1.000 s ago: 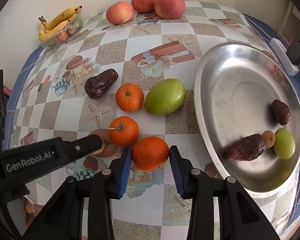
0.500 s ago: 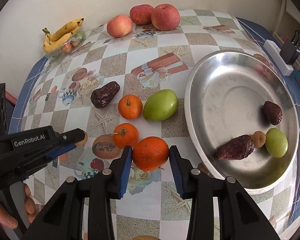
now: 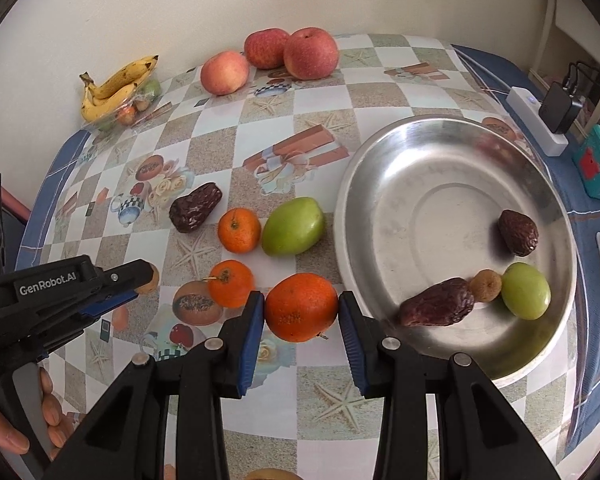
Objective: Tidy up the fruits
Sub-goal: 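Lift the small brown fruit with the left tool while the right tool grasps an orange, then carry both fruits over the steel plate and open both tools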
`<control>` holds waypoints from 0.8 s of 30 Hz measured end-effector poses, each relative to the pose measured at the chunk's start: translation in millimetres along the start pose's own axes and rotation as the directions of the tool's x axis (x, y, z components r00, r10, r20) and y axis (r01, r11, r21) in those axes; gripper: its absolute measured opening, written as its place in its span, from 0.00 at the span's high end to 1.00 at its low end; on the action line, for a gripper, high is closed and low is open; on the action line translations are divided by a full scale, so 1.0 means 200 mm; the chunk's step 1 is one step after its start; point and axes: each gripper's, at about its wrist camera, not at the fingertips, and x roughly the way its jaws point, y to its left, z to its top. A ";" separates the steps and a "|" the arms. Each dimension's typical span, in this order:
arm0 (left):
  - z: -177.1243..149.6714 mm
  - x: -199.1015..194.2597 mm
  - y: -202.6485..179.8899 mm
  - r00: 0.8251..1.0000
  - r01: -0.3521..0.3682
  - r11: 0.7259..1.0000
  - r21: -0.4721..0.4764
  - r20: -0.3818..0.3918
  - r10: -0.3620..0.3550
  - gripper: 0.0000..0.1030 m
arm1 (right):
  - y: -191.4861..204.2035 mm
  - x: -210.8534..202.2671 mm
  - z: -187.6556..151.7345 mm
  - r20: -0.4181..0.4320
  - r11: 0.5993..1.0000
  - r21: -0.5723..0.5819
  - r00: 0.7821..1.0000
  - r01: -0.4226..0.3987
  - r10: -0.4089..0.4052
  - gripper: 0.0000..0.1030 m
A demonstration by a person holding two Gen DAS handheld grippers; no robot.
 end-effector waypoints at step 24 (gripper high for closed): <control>-0.25 0.11 -0.59 0.995 0.099 0.932 0.348 -0.046 -0.088 0.74 | -0.56 -0.14 0.01 0.089 0.952 0.296 0.990 0.075 -0.106 0.62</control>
